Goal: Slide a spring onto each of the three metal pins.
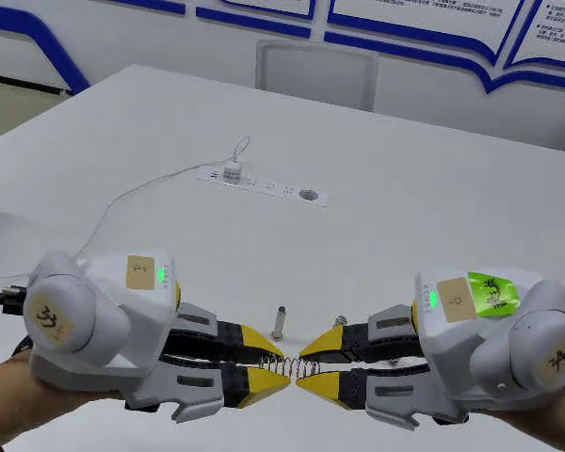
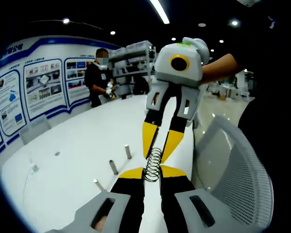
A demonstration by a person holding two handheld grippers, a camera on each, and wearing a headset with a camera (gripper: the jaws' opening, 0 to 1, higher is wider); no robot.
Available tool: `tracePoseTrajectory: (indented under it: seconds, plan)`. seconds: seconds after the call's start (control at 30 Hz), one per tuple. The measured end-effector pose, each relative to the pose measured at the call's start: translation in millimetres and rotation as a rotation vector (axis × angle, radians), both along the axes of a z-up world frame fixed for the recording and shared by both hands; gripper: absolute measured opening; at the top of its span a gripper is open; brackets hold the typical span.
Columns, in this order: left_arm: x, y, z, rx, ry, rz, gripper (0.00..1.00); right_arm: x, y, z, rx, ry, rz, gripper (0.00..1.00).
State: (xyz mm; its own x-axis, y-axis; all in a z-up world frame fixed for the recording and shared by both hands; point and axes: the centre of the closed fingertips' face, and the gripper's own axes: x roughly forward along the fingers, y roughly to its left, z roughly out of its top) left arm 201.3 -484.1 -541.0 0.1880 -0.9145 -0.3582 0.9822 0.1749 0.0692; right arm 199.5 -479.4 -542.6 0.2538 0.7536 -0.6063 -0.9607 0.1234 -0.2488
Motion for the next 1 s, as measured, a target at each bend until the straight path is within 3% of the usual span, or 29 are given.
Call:
tracePoseTrajectory:
  seconds: [0.17,0.4,0.47,0.7,0.8,0.93,1.0]
  plan:
    - [0.4,-0.6,-0.9,-0.012,-0.021,-0.012,0.10,-0.1,-1.5,-0.4,-0.017,-0.015,0.021,0.12]
    - [-0.7,-1.0,5.5,-0.044,-0.021,-0.018,0.09,4.7,-1.5,-3.5,0.008,0.024,0.016,0.19]
    - [3.7,-0.7,4.6,-0.034,-0.032,-0.014,0.10,5.5,-1.4,-4.1,0.021,0.037,0.019,0.13]
    - [9.2,-3.1,2.2,-0.024,-0.036,-0.018,0.10,11.9,-3.7,-1.7,0.040,0.084,0.009,0.11]
    - [9.5,-4.9,-6.3,0.039,-0.075,-0.041,0.10,10.5,-3.6,0.8,0.063,0.118,0.022,0.11]
    - [12.7,-6.7,-9.3,0.049,-0.069,-0.034,0.10,10.5,-4.2,2.3,0.082,0.137,0.026,0.11]
    - [14.8,-5.9,-10.0,0.041,-0.058,-0.020,0.10,9.7,-0.8,9.5,0.136,0.161,0.022,0.11]
